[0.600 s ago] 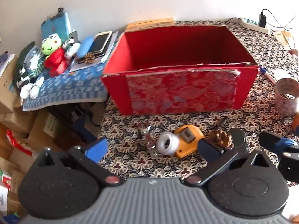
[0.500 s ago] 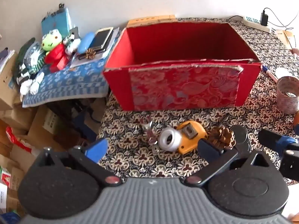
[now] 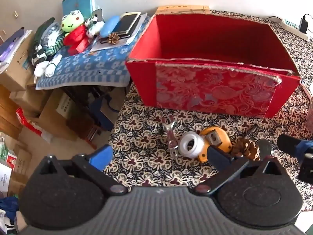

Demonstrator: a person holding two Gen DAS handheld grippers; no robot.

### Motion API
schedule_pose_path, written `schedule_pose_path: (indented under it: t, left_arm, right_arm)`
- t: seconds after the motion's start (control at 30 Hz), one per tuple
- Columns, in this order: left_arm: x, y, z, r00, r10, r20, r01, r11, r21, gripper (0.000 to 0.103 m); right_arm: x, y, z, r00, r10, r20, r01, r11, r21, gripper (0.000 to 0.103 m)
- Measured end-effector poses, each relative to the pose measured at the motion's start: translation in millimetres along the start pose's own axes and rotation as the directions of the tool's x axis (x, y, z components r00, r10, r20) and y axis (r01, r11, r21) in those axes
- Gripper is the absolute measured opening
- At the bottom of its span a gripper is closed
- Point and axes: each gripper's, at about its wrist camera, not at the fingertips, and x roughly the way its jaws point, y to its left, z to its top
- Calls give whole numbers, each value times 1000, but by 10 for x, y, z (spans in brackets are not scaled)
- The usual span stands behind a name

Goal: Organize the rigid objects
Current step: 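Move the right gripper to the brown pine cone and close on it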

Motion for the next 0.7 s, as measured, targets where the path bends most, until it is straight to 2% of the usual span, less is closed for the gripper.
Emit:
schedule_pose_path:
  t: [0.33,0.7]
  left_arm:
    - [-108,-265,-23,998,56,7,-56,998,3,102]
    - [-115,-427,-268,995,85,-42,-85,996,1,102]
  right_arm:
    - [-65,-172,-169,1000,17,-9,-17,1000,-4,52]
    - [-32,-311,-359,993,104,-55,-101,993,52,49]
